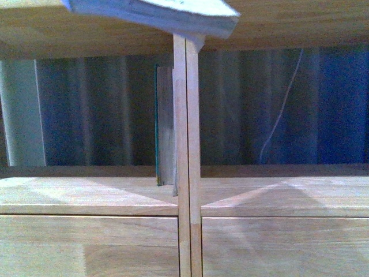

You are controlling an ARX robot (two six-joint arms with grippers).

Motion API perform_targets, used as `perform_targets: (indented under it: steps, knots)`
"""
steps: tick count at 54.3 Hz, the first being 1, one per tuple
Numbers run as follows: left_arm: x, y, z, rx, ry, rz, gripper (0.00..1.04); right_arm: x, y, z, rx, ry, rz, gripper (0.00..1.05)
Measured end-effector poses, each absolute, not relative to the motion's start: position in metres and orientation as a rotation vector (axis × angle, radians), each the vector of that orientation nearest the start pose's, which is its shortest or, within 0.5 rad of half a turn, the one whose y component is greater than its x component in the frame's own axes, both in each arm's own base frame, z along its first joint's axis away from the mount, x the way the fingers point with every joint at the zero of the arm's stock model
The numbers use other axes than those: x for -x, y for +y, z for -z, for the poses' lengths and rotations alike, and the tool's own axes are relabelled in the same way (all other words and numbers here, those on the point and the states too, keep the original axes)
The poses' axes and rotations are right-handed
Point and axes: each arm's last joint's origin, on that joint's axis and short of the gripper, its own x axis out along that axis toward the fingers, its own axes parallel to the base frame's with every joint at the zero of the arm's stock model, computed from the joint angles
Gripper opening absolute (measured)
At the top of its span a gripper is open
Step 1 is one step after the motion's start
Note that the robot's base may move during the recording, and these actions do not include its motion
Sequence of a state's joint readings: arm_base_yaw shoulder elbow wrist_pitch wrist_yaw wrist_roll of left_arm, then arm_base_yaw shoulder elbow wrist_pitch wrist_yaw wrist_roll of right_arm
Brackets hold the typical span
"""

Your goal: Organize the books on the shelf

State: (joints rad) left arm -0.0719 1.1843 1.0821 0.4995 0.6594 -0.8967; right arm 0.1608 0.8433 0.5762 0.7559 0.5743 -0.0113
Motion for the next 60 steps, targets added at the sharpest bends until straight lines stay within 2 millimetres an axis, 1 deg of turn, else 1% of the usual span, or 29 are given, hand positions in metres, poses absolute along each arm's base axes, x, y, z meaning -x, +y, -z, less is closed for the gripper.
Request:
perform_targets:
  steps: [7,12,14,17,20,23,26,31,37,39,40,43,45,47,48,50,53,60]
  knots:
    - [-0.246,-0.028,-0.419,0.545,-0.047,0.706,0.07,-0.175,0.000,-0.326,-0.081,-0.451,0.467,0.98]
    - [-0.242,-0.023,-0.418,0.411,-0.068,0.638,0.07,-0.171,-0.005,-0.319,-0.065,-0.436,0.490,0.98]
    - [-0.238,-0.019,-0.419,0.322,-0.092,0.599,0.07,-0.169,-0.007,-0.316,-0.061,-0.430,0.496,0.98]
    - [-0.233,-0.016,-0.420,0.256,-0.110,0.576,0.07,-0.167,-0.009,-0.309,-0.066,-0.409,0.503,0.98]
    - [-0.224,-0.011,-0.420,0.159,-0.150,0.544,0.07,-0.165,-0.010,-0.304,-0.072,-0.388,0.506,0.98]
    - [-0.216,-0.008,-0.421,0.097,-0.169,0.532,0.07,-0.163,-0.011,-0.298,-0.080,-0.370,0.509,0.98]
    - [-0.203,-0.004,-0.419,0.020,-0.200,0.522,0.07,-0.161,-0.011,-0.289,-0.092,-0.349,0.506,0.98]
    - [-0.193,0.000,-0.415,-0.037,-0.214,0.510,0.07,-0.160,-0.011,-0.285,-0.102,-0.338,0.503,0.98]
    - [-0.190,0.004,-0.404,-0.076,-0.207,0.491,0.07,-0.160,-0.011,-0.285,-0.106,-0.340,0.495,0.98]
    - [-0.190,0.004,-0.401,-0.083,-0.202,0.489,0.07,-0.159,-0.012,-0.286,-0.073,-0.300,0.420,0.94]
    - [-0.190,0.004,-0.400,-0.085,-0.201,0.488,0.07,-0.159,-0.013,-0.287,-0.049,-0.254,0.354,0.91]
    - [-0.190,0.005,-0.397,-0.088,-0.194,0.483,0.07,-0.157,-0.009,-0.284,-0.023,-0.165,0.227,0.84]
    - [-0.190,0.005,-0.395,-0.091,-0.191,0.481,0.07,-0.154,-0.004,-0.275,-0.010,-0.080,0.103,0.78]
    - [-0.190,0.006,-0.394,-0.092,-0.192,0.478,0.07,-0.151,-0.001,-0.264,-0.006,-0.023,0.021,0.71]
    - [-0.189,0.006,-0.394,-0.093,-0.193,0.477,0.07,-0.149,0.000,-0.257,-0.005,-0.007,-0.003,0.66]
    - [-0.189,0.007,-0.394,-0.096,-0.198,0.477,0.07,-0.146,0.000,-0.250,-0.004,-0.001,-0.003,0.59]
    - [-0.187,0.009,-0.394,-0.103,-0.211,0.466,0.07,-0.142,0.000,-0.238,-0.004,0.002,0.002,0.45]
    - [-0.189,0.014,-0.391,-0.117,-0.242,0.439,0.07,-0.136,0.000,-0.222,-0.004,0.013,0.001,0.24]
